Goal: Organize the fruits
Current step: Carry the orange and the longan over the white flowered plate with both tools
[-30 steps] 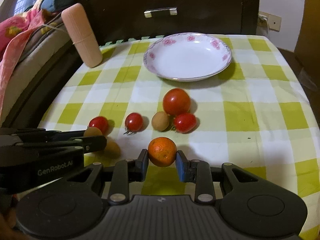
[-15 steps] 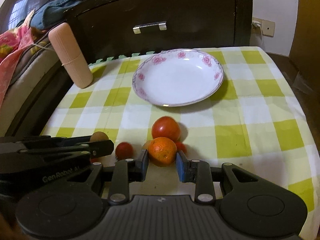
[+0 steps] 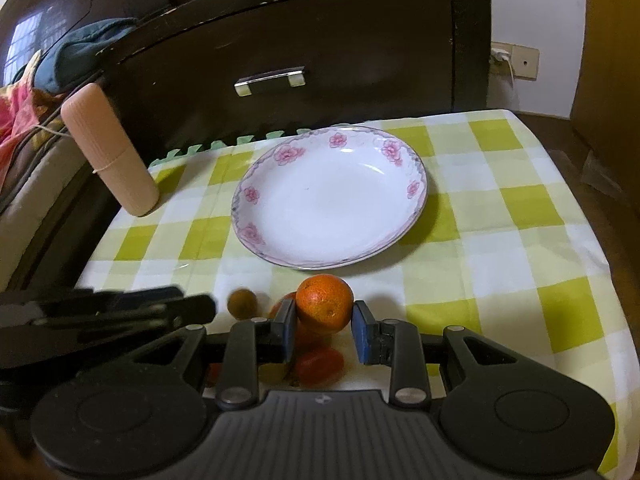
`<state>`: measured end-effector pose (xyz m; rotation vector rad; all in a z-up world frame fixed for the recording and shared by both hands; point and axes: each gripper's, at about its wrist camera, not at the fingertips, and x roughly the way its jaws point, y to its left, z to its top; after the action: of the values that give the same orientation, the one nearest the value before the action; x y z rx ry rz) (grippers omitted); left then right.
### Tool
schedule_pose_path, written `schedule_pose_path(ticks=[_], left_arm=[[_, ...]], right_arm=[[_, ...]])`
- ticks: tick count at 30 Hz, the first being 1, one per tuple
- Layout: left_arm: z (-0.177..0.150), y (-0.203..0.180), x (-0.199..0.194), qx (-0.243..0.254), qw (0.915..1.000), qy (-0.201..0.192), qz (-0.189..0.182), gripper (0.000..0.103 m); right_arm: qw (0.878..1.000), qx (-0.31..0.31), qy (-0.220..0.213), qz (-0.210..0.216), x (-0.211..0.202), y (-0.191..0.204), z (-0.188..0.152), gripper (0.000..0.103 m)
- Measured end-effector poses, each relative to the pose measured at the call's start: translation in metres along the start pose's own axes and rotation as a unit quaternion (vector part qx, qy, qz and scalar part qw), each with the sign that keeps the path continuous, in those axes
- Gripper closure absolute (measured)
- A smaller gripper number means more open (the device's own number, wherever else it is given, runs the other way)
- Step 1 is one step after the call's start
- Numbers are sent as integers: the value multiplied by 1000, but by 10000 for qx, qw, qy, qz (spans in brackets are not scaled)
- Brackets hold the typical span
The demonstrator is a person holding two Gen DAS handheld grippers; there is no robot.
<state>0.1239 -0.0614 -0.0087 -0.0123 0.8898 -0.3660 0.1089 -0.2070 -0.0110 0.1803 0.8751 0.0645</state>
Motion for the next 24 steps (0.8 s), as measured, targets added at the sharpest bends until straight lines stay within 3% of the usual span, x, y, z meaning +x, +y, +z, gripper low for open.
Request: schedule_pose_path(ticks=[4,11,17,24], left_arm=[[-9,13,-5,-134,9998,168,45,70],[2,16,-6,-203,9997,100,48,68],[16,10,27,233,9992,137,284,67],[18,15,57,278,9989,247,290,67]], right_arm=[[10000,-31,26,22,-2,0,-4,74],[10000,-20,28,35,-9,-3,-9,74],[10000,32,57,36,-7,-6,-9,74],[9999,77,127,41,0,-7,-9,74]])
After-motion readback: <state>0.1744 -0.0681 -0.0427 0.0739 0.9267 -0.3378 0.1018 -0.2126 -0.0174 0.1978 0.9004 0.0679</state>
